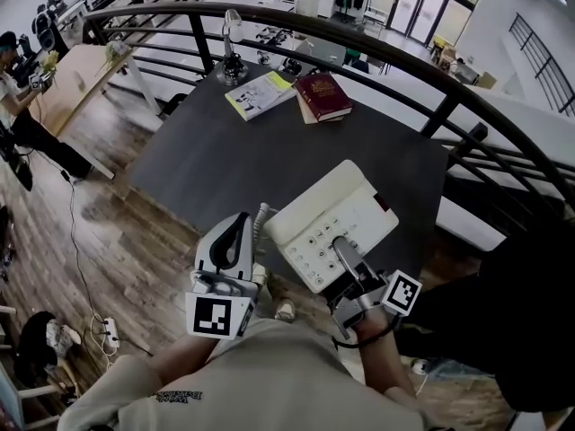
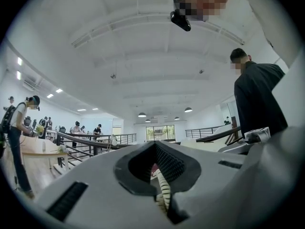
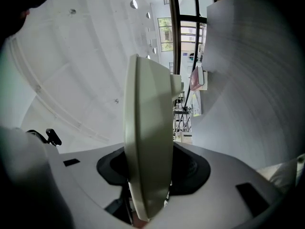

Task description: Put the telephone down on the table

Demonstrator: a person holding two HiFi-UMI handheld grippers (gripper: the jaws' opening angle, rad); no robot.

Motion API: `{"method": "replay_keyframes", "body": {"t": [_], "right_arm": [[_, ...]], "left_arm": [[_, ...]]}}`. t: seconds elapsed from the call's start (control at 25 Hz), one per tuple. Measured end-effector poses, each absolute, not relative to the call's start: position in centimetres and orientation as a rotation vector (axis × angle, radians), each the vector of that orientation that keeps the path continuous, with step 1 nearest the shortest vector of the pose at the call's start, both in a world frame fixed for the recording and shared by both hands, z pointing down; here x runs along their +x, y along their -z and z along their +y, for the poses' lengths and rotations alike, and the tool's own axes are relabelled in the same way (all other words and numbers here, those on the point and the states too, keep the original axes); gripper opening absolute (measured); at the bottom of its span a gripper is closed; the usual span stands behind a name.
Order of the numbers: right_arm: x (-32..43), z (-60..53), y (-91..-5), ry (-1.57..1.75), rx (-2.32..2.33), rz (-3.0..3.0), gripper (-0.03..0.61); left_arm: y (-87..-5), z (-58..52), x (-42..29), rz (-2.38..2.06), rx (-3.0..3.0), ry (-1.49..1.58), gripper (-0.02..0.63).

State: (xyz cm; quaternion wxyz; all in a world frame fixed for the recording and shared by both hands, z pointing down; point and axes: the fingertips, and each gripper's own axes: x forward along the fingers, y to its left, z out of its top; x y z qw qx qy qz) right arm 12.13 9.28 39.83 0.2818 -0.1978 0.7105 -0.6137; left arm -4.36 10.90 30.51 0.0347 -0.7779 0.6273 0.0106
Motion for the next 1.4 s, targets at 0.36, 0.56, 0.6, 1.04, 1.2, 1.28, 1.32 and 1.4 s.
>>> {"method": "replay_keyframes", "body": {"t": [0.36,0.56,0.6,1.04,1.2,1.28,1.32,1.4], "right_arm": [[11.9,7.5,-39.9,1.62,-0.576,1.861,0.184],[11.0,5.0,-40.8,1.626,-0.596,1.798,0.184],[10.9,4.7,-41.1,1.622,-0.611,1.797,0.184],[9.2,-3.2,-42.6,1.554,-0.751,1.733,0.184],[8.4,-5.8,-43.0,1.527,-0.792,1.703,0.186],[8.2,-6.9,-43.1,1.514,-0.813,1.69,0.186],[8.1,-7.3,-43.2,1.509,-0.825,1.685,0.186],[8.0,-8.0,-43.5,1.502,-0.845,1.68,0.186]], "left_arm": [[-30.4,8.4,-5.2,1.88,-2.426,-0.088,0.003],[-31.3,5.3,-6.6,1.836,-2.454,-0.073,0.003],[-31.5,4.9,-6.8,1.831,-2.468,-0.065,0.003],[-33.2,-4.6,-9.7,1.745,-2.568,-0.056,0.003],[-33.9,-7.6,-11.0,1.704,-2.62,-0.056,0.003],[-34.1,-9.0,-11.5,1.68,-2.638,-0.056,0.003],[-34.3,-9.6,-11.6,1.667,-2.647,-0.053,0.003],[-34.7,-10.7,-11.6,1.639,-2.663,-0.042,0.003]]}}
